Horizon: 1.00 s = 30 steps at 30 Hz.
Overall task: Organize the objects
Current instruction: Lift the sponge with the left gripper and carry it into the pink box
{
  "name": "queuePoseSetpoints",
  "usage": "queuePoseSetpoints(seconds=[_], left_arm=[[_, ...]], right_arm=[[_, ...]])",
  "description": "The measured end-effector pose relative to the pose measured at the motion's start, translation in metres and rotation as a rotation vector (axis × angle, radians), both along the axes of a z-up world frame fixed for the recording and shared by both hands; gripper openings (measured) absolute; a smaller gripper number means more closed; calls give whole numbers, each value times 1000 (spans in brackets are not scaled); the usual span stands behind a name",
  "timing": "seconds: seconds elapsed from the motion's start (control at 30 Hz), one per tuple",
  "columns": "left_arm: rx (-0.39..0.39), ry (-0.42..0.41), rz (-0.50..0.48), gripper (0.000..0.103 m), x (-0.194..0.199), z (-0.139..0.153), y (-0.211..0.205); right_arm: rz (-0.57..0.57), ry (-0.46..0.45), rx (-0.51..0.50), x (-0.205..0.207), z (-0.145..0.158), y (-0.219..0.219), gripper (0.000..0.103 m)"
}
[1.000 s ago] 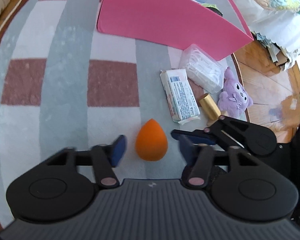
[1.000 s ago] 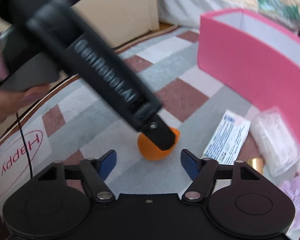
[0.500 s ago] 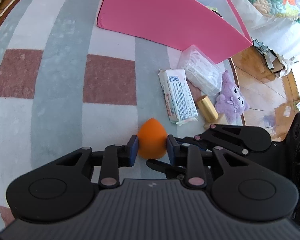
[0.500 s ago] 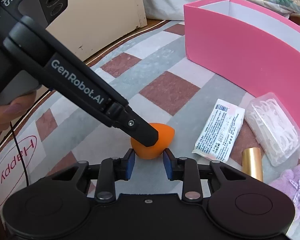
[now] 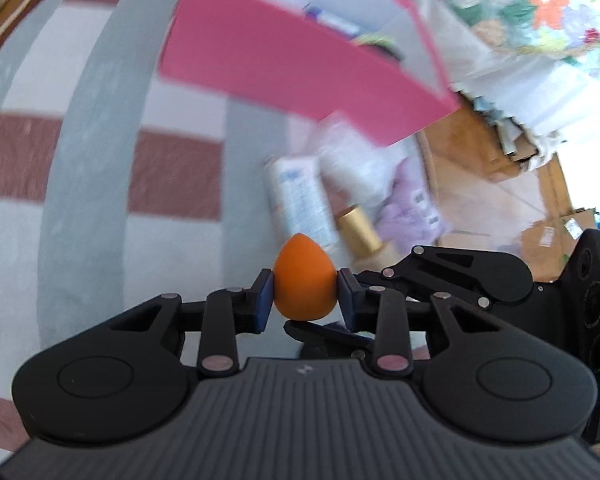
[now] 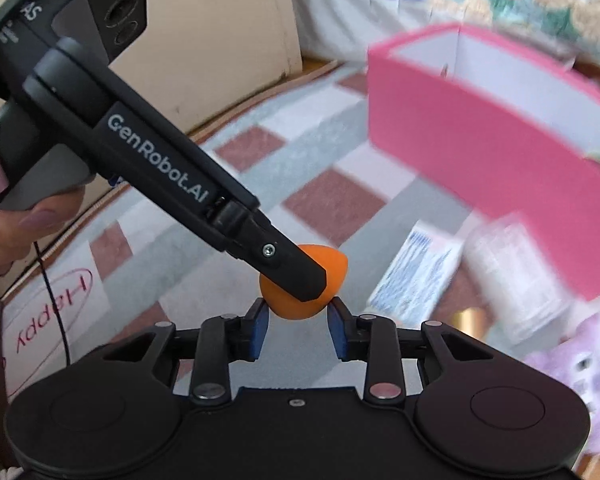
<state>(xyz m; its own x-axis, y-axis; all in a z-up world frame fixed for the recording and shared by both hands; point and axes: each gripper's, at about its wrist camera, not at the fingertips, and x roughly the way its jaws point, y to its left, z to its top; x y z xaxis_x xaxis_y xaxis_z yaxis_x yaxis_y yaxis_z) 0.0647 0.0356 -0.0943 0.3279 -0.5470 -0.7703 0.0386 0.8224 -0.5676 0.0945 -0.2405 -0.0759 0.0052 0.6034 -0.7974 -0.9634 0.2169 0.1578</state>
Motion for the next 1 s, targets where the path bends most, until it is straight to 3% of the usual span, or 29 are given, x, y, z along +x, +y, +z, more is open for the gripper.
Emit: queuePoseSetpoints(seconds=[0.2, 0.4, 0.73, 0.87, 1.0], left_arm=[[26, -125, -31, 34, 13, 62, -13], [54, -185, -66, 34, 43, 110, -29], [67, -126, -95, 34, 115, 133, -54], [108, -63, -100, 33, 151, 122, -62], [64, 44, -75, 33, 185, 92, -57]], right_arm=[[-31, -47, 81, 22, 55, -11, 37], [-61, -92, 125, 52, 91, -12, 38], [-49, -167, -12, 100, 120, 19, 38], [-58, -34, -46, 141, 107, 36, 39], [-144, 115, -130, 180, 84, 58, 39]])
